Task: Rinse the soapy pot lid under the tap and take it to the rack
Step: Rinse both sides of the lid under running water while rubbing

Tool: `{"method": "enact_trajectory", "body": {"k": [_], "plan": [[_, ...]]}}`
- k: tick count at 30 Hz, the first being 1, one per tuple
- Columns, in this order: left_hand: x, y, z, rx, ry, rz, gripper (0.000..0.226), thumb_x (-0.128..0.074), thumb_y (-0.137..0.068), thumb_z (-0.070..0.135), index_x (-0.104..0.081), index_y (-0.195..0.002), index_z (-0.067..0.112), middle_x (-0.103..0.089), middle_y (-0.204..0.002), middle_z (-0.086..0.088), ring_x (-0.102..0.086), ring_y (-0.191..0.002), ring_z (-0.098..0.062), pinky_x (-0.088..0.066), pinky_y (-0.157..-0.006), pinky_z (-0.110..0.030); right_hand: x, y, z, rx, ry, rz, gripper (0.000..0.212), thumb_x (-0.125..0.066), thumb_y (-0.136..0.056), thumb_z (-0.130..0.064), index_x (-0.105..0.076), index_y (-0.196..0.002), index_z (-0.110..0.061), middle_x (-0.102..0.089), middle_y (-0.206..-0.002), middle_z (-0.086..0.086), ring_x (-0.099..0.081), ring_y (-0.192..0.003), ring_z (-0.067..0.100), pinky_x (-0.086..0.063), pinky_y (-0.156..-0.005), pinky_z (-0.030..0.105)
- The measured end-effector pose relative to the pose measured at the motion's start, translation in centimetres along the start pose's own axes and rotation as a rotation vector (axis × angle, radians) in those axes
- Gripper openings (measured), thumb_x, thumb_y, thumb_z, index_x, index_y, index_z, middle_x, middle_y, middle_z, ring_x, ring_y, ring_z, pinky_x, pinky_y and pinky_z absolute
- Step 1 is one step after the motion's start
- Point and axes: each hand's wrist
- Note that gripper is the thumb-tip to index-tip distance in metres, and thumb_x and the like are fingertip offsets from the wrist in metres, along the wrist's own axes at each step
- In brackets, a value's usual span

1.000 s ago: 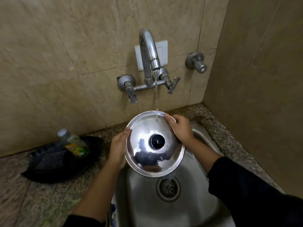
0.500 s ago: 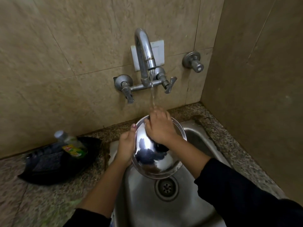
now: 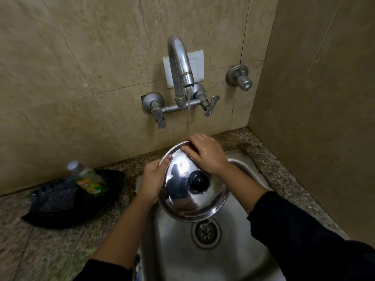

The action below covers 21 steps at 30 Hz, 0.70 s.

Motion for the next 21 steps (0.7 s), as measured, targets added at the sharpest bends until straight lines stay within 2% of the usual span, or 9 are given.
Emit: {"method": "enact_trajectory", "body": {"k": [2,5,9,11,13,15,17,19,21], "plan": [[-0.2,0.4,-0.4,0.006,0.062,0.077,0.031,-0.059,-0.091,0.027,-0.068,-0.064,0.016,-0.067,-0.058,0.006,-0.059,-0.056,-0.006,-0.049,-0.056,-0.022,0.2,-0.1,0.3,-0.067,-0.031,0.047,0.041,-0.043,-0.093,-0.053,-0.059,-0.091,-0.015,-0.06,-0.087,0.001,-0.055,-0.079,0.017,-0.045,-0.066,0.035],[0.0,1.1,-2.1,0.11,0.247,0.308,0.035,-0.061,-0.088,0.037,-0.066,-0.06,0.017,-0.064,-0.058,0.007,-0.058,-0.062,-0.014,-0.047,-0.066,-0.029,-0.3,1.3,1.8,-0.553,-0.26,0.191,0.041,-0.047,-0.092,-0.055,-0.058,-0.078,-0.018,-0.064,-0.076,0.0,-0.059,-0.072,0.019,-0.044,-0.063,0.034],[-0.3,1.6,-2.9,0.247,0.437,0.474,0.043,-0.054,-0.091,0.046,-0.065,-0.11,0.008,-0.069,-0.107,-0.009,-0.064,-0.101,-0.025,-0.051,-0.089,-0.036,-1.5,1.8,1.1,-0.785,-0.692,0.23,0.027,-0.055,-0.095,-0.034,-0.064,-0.074,-0.019,-0.062,-0.07,-0.003,-0.056,-0.068,0.013,-0.043,-0.062,0.03],[-0.5,1.9,-3.2,0.288,0.507,0.538,0.048,-0.054,-0.091,0.046,-0.061,-0.122,0.01,-0.065,-0.12,-0.01,-0.062,-0.11,-0.025,-0.049,-0.098,-0.04,-1.3,1.5,0.5,-0.885,-0.884,0.252,0.03,-0.059,-0.093,-0.024,-0.058,-0.063,-0.02,-0.054,-0.059,-0.005,-0.048,-0.06,0.011,-0.038,-0.058,0.027],[-0.7,2.1,-3.0,0.341,0.593,0.594,0.05,-0.053,-0.09,0.048,-0.059,-0.126,0.012,-0.064,-0.124,-0.009,-0.061,-0.11,-0.025,-0.047,-0.1,-0.042,-1.4,1.5,0.1,-0.957,-1.014,0.191,0.024,-0.06,-0.092,-0.024,-0.061,-0.068,-0.02,-0.06,-0.064,-0.003,-0.056,-0.067,0.017,-0.045,-0.065,0.03],[-0.8,2.3,-2.9,0.448,0.68,0.618,0.05,-0.053,-0.089,0.05,-0.057,-0.122,0.012,-0.064,-0.115,-0.006,-0.061,-0.101,-0.023,-0.046,-0.098,-0.041,-1.6,1.9,-0.7,-1.026,-1.101,0.088,0.016,-0.058,-0.094,-0.032,-0.066,-0.088,-0.019,-0.069,-0.085,0.006,-0.064,-0.084,0.027,-0.052,-0.077,0.036],[-1.1,2.5,-2.6,0.506,0.735,0.631,0.037,-0.053,-0.089,0.05,-0.057,-0.102,0.016,-0.062,-0.099,-0.004,-0.059,-0.091,-0.024,-0.046,-0.096,-0.042,-2.3,2.4,-1.6,-1.059,-1.177,0.095,0.021,-0.054,-0.096,-0.037,-0.064,-0.097,-0.018,-0.069,-0.097,0.01,-0.065,-0.089,0.029,-0.053,-0.078,0.036],[-1.5,2.6,-2.6,0.504,0.655,0.606,0.031,-0.052,-0.091,0.048,-0.058,-0.084,0.019,-0.062,-0.091,-0.005,-0.06,-0.086,-0.025,-0.048,-0.095,-0.044,-2.6,2.7,-1.8,-1.041,-1.219,0.202,0.021,-0.052,-0.097,-0.034,-0.064,-0.096,-0.016,-0.069,-0.098,0.012,-0.065,-0.084,0.025,-0.053,-0.074,0.032],[-1.6,2.1,-3.7,0.45,0.511,0.579,0.029,-0.051,-0.092,0.044,-0.06,-0.08,0.019,-0.065,-0.091,-0.007,-0.063,-0.087,-0.028,-0.051,-0.092,-0.046,-2.1,2.9,-1.5,-1.044,-1.217,0.28,0.023,-0.053,-0.097,-0.032,-0.065,-0.098,-0.013,-0.068,-0.092,0.01,-0.064,-0.078,0.021,-0.053,-0.069,0.03]]}}
Point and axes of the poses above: each hand's wrist, its own y-axis away from the middle knuckle, its own x-axis out of the back of the hand, z = x × y
